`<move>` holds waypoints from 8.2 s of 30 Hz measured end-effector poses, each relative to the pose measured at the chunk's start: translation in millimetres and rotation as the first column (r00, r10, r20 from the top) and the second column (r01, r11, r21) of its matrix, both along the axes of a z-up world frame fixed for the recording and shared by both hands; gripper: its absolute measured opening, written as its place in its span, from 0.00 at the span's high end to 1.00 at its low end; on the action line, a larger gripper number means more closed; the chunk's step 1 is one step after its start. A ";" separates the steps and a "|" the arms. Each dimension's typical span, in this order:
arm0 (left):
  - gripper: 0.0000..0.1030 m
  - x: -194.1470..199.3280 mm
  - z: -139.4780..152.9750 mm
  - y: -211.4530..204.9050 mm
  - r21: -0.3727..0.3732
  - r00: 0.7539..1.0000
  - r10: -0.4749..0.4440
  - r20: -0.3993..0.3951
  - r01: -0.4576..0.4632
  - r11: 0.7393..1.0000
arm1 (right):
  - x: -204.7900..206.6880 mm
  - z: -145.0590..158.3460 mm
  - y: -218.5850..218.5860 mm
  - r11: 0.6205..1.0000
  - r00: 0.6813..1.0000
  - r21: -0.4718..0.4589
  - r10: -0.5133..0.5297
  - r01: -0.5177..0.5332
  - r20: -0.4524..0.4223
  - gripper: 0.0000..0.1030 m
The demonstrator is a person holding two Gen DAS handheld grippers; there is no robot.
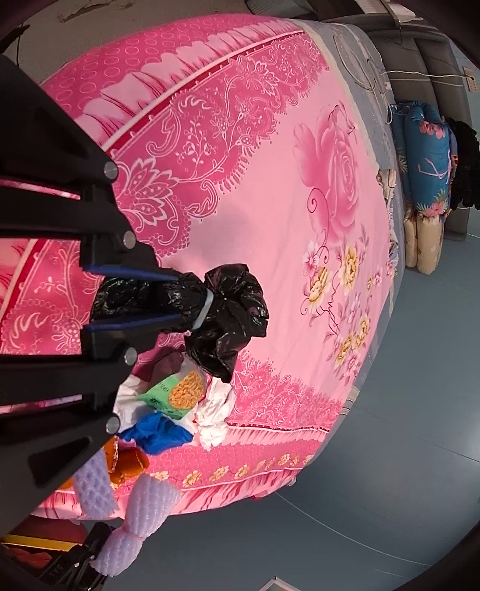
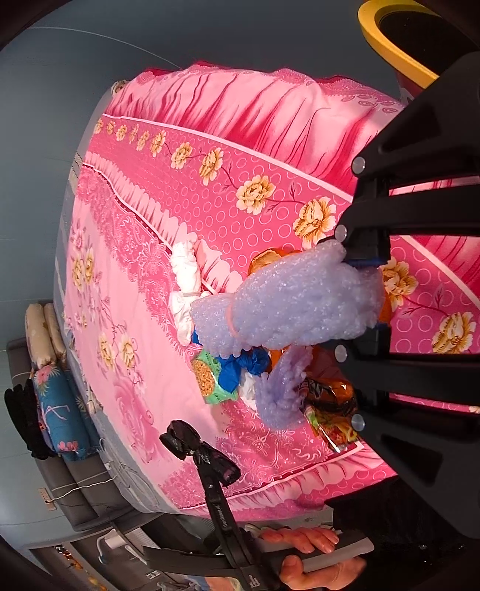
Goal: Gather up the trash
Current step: 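Lift the black bag and lavender foam net and carry them toward the bin, then open the right tool to drop the foam net while the left tool drops the black bag into the bin, then move both open tools back over the bed toward the remaining trash, then grasp a lavender foam net with the left tool while the right tool grasps an orange peel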
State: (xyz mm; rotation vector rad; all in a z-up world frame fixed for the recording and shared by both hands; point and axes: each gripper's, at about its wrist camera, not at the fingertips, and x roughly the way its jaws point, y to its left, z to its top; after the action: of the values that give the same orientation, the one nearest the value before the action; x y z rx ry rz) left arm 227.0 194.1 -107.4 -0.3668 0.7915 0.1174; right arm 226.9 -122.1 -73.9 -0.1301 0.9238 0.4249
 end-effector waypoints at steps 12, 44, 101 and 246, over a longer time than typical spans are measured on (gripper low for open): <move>0.84 -31.5 37.2 -20.1 0.035 0.996 -0.009 0.084 0.006 0.999 | -26.6 26.3 -23.0 0.999 0.999 0.038 -0.008 0.006 0.052 0.81; 0.84 -73.2 75.9 -126.9 0.021 0.971 -0.192 0.140 0.191 0.981 | -87.2 75.1 -111.8 0.987 0.985 0.135 -0.110 0.092 0.134 0.81; 0.84 -79.2 96.0 -378.3 0.100 0.727 -0.676 0.123 0.668 0.737 | -158.3 69.5 -320.5 0.813 0.814 0.213 -0.570 0.541 0.107 0.80; 0.91 -15.8 -0.1 -106.3 -0.031 0.965 -0.262 0.003 0.262 0.965 | -6.7 -71.4 19.7 0.995 0.989 0.088 0.063 -0.051 -0.136 0.76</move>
State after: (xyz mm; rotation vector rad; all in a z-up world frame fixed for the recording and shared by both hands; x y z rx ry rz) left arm 211.3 87.9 -107.5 -0.2880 0.8371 -0.1427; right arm 220.2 -102.4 -145.3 -0.0506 1.0394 0.5302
